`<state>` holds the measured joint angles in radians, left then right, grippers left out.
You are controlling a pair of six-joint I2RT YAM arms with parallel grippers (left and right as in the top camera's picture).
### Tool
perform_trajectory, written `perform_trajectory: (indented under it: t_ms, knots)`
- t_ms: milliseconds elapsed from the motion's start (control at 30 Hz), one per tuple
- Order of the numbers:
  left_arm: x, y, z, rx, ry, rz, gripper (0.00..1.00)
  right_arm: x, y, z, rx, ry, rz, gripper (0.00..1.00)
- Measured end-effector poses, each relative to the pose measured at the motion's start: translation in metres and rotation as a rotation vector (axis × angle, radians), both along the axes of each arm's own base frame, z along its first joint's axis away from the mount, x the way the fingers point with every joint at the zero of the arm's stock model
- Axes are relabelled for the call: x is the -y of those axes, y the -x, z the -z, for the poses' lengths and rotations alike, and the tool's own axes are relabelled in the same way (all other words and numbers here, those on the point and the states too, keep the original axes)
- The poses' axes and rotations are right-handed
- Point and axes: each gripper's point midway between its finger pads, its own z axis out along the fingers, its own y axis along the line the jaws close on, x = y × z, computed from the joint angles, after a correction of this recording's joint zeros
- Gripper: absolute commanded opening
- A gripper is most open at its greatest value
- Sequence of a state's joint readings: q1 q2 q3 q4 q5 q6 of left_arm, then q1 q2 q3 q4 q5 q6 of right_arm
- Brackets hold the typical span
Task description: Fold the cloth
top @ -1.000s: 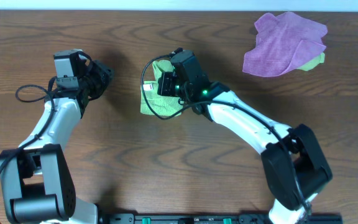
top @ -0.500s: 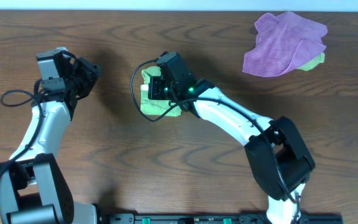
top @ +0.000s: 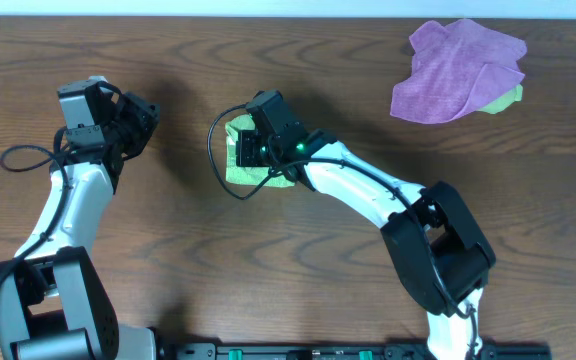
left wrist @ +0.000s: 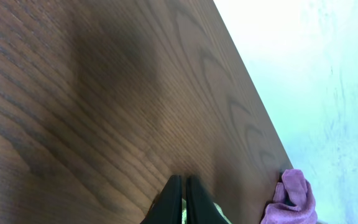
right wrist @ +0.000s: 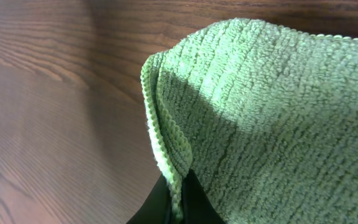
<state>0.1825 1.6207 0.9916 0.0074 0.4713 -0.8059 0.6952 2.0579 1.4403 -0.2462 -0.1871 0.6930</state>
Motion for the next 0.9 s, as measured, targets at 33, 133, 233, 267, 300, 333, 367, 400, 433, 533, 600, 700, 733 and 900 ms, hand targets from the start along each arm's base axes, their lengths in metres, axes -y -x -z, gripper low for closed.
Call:
perform_trajectory:
  t_ms: [33,133,233,267,300,333,367,400,433,533,600,700,733,900]
  knots:
    - [0.000,0.000,0.000,0.000,0.000,0.000,0.06,0.000,0.000,0.000,0.001,0.001,-0.003,0.11]
    - [-0.001,0.000,0.000,0.000,0.000,-0.003,0.06,-0.001,0.001,0.000,0.001,0.001,-0.005,0.17]
    - [-0.003,0.000,0.000,0.000,0.000,-0.007,0.06,-0.002,0.002,0.000,0.000,-0.001,-0.011,0.24]
    - [-0.003,0.000,0.000,0.000,0.000,-0.008,0.06,-0.002,0.002,0.000,-0.002,-0.003,-0.013,0.26]
    - [-0.004,0.000,0.000,0.000,0.000,-0.008,0.06,-0.003,0.003,0.000,-0.004,-0.007,-0.018,0.28]
    - [-0.004,0.000,0.000,0.000,0.000,-0.008,0.06,-0.004,0.004,-0.001,-0.007,-0.011,-0.023,0.31]
    - [-0.004,0.000,0.000,0.000,0.000,-0.008,0.06,-0.004,0.005,-0.001,-0.010,-0.013,-0.024,0.33]
    - [-0.004,0.000,0.000,0.000,-0.001,-0.008,0.06,-0.005,0.006,-0.001,-0.012,-0.015,-0.031,0.33]
    - [-0.004,0.000,0.000,0.000,-0.001,-0.008,0.06,-0.005,0.006,-0.001,-0.014,-0.017,-0.034,0.34]
    - [-0.004,0.000,0.000,-0.001,-0.003,-0.011,0.06,-0.007,0.009,-0.001,-0.024,-0.027,-0.046,0.35]
    - [-0.005,0.000,0.000,-0.001,-0.005,-0.014,0.06,-0.009,0.011,-0.001,-0.031,-0.035,-0.055,0.35]
    - [-0.005,0.000,0.000,-0.001,-0.008,-0.017,0.06,-0.010,0.012,-0.002,-0.038,-0.043,-0.063,0.35]
    - [-0.005,0.000,0.000,-0.001,-0.008,-0.017,0.06,-0.011,0.013,-0.002,-0.039,-0.044,-0.065,0.35]
    - [-0.006,0.000,0.000,-0.001,-0.008,-0.017,0.06,-0.011,0.014,-0.002,-0.038,-0.043,-0.078,0.39]
